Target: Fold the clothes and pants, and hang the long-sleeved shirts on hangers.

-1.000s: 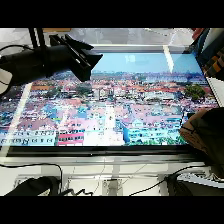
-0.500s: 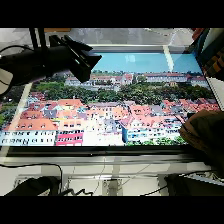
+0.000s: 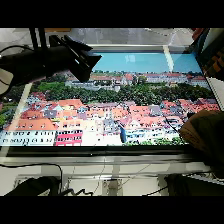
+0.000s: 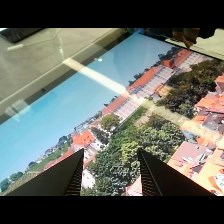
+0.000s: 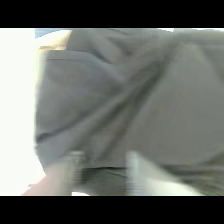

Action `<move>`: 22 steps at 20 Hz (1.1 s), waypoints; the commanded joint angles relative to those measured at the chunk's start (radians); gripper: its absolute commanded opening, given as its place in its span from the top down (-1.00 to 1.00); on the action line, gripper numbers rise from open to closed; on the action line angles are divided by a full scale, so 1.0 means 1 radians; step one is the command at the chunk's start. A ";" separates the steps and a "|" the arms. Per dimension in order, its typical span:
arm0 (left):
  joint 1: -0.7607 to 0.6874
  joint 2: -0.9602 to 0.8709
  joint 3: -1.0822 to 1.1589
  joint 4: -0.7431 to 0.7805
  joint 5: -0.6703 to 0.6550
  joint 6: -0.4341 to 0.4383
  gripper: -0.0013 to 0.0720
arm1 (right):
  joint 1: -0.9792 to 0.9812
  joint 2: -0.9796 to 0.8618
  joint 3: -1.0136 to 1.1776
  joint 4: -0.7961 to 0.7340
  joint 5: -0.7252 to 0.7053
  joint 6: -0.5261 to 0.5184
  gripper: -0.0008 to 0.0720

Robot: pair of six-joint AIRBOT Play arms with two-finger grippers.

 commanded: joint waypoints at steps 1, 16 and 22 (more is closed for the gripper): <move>0.001 -0.001 0.000 0.000 0.000 0.000 -0.03 | 0.059 0.000 -0.002 0.200 -0.014 -0.039 0.92; 0.001 -0.001 0.000 0.000 0.000 0.000 -0.03 | 1.346 0.002 -0.002 -0.262 -0.271 -0.131 0.92; 0.001 -0.001 0.000 0.000 0.000 0.000 -0.03 | 1.611 0.002 -0.002 -0.497 -0.120 0.008 0.92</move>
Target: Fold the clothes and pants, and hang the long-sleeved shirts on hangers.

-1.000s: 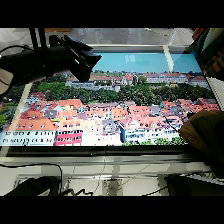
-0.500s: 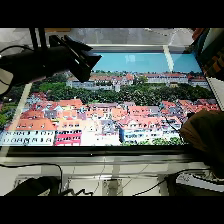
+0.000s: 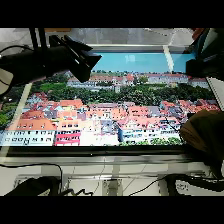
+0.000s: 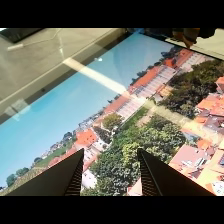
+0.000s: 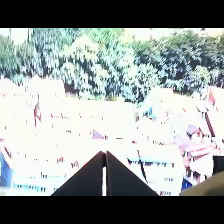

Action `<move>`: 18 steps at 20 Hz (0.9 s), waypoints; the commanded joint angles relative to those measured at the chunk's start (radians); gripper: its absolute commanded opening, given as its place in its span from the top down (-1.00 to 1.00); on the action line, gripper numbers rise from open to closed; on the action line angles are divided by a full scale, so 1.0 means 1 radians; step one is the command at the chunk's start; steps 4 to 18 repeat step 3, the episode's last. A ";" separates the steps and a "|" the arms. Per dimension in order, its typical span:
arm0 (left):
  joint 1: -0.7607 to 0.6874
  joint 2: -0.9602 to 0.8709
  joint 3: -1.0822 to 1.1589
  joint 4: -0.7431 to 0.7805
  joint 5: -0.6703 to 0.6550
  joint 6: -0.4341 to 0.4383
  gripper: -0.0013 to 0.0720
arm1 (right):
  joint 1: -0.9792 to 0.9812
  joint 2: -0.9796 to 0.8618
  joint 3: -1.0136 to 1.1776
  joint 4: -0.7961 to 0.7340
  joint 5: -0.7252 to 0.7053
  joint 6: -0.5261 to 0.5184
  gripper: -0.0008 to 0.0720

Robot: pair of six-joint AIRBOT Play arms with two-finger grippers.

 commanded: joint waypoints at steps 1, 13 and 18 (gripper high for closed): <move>0.001 -0.001 0.000 0.000 0.000 0.000 -0.03 | 0.128 0.001 0.000 -0.125 0.152 0.109 0.92; 0.001 -0.001 0.000 0.000 0.000 0.000 -0.03 | 0.132 0.001 0.000 -0.092 0.232 0.109 0.91; 0.001 -0.001 0.000 0.000 0.000 0.000 -0.03 | 0.132 0.001 0.000 -0.092 0.232 0.109 0.91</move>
